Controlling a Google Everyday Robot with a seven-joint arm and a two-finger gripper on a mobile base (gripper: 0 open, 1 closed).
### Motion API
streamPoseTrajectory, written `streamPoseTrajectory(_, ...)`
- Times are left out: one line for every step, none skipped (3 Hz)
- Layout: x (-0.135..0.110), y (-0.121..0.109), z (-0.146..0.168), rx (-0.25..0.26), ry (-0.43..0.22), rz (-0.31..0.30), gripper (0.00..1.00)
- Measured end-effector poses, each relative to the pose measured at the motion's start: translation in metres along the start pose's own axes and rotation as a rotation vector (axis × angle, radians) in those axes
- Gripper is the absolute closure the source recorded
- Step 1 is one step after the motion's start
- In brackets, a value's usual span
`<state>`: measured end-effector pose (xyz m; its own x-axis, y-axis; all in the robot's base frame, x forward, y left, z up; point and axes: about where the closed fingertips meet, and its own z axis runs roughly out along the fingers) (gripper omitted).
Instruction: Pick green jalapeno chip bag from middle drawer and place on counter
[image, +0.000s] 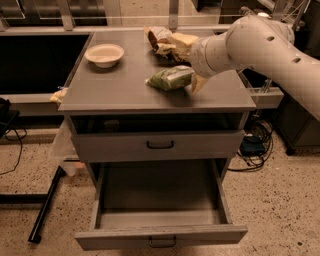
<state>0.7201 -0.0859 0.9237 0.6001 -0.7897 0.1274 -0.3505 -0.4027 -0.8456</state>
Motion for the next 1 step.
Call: streamPoseTrajectory(0.0,0.0,0.0,0.0,0.0,0.0,0.0)
